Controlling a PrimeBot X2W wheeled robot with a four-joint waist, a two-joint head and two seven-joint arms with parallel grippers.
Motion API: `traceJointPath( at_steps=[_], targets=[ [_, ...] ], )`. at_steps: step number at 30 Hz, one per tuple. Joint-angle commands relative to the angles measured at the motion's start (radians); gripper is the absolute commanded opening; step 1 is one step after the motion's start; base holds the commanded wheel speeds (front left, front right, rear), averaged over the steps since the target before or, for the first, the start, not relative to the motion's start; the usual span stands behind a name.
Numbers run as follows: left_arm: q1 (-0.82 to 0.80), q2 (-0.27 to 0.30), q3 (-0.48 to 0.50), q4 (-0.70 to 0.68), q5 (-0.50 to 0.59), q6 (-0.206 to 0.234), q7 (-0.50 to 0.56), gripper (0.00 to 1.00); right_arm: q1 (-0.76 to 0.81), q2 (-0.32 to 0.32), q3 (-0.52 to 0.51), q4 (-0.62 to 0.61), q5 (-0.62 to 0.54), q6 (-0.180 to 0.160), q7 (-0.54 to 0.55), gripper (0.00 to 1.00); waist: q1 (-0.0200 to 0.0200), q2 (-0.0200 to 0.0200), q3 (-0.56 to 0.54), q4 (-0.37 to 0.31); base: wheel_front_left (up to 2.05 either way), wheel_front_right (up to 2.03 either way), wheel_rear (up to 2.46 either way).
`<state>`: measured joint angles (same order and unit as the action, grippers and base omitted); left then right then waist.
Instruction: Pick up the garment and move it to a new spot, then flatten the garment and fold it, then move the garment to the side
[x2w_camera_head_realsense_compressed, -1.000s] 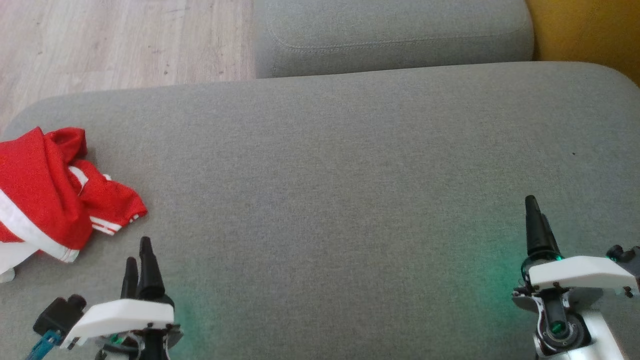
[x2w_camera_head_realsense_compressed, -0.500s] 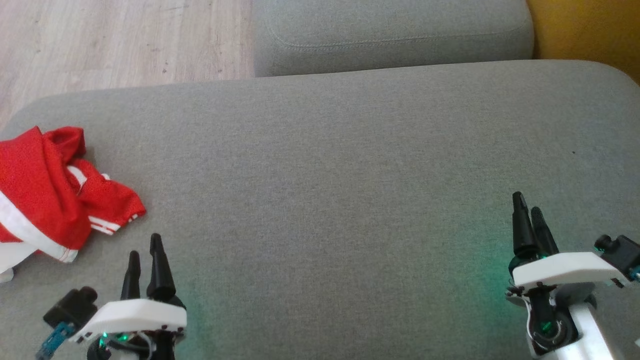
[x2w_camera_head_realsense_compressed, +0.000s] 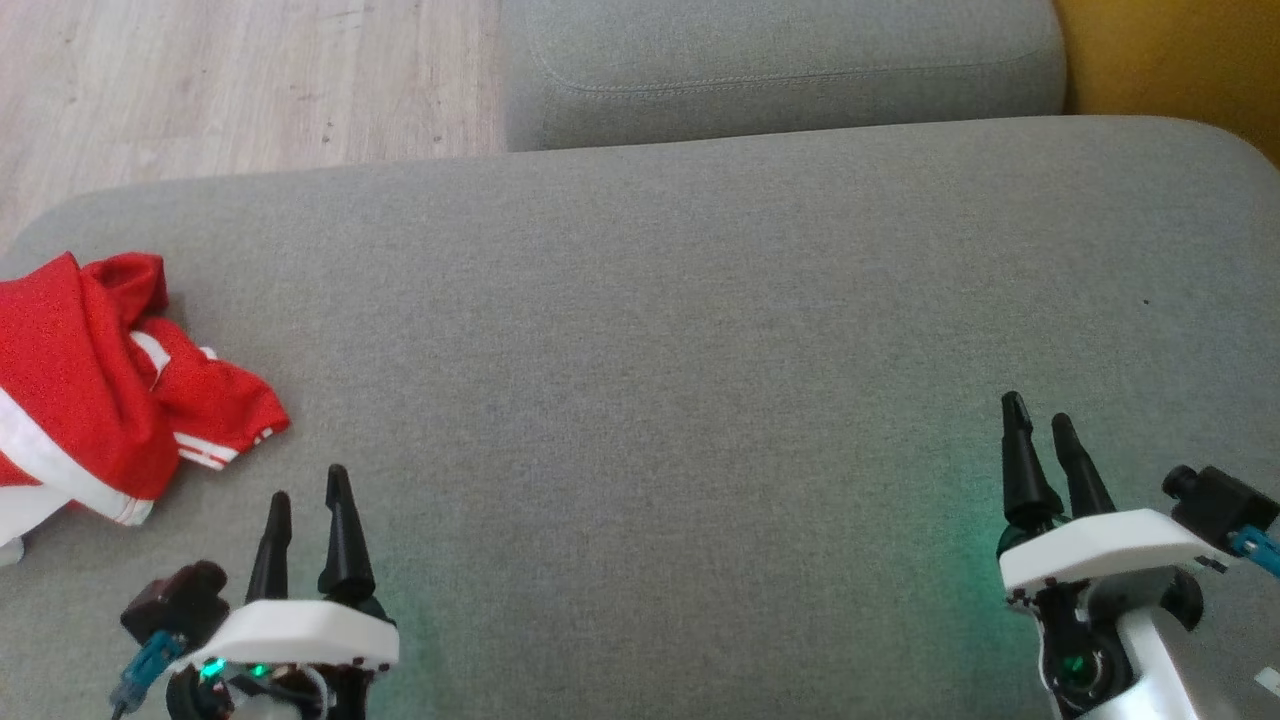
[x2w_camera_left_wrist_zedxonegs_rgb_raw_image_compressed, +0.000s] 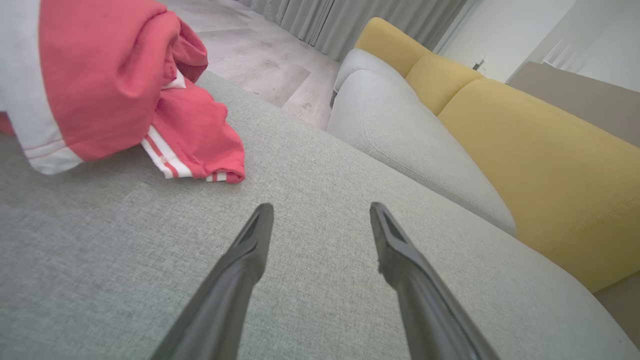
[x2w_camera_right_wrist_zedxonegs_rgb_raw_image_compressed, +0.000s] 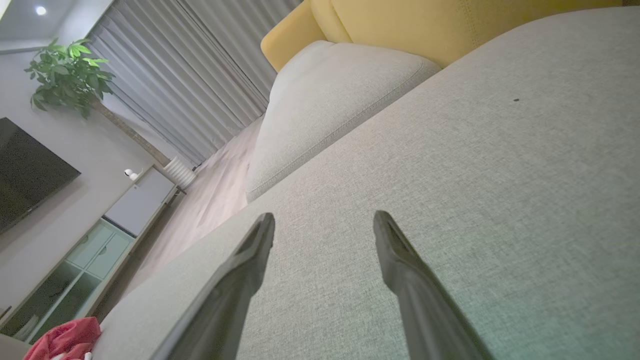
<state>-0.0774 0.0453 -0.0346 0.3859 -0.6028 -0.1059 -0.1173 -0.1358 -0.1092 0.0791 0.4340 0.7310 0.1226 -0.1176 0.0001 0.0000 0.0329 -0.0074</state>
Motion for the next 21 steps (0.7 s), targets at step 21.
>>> traceJointPath(
  at_steps=[21],
  targets=[
    [-0.07,0.005,-0.01,0.008,0.279,0.022,-0.076,1.0,-0.091,-0.012,0.047,0.021,-0.282,0.007,-0.076,1.0,-0.0001,0.0,0.014,0.0,0.0,0.0,0.0]
  ],
)
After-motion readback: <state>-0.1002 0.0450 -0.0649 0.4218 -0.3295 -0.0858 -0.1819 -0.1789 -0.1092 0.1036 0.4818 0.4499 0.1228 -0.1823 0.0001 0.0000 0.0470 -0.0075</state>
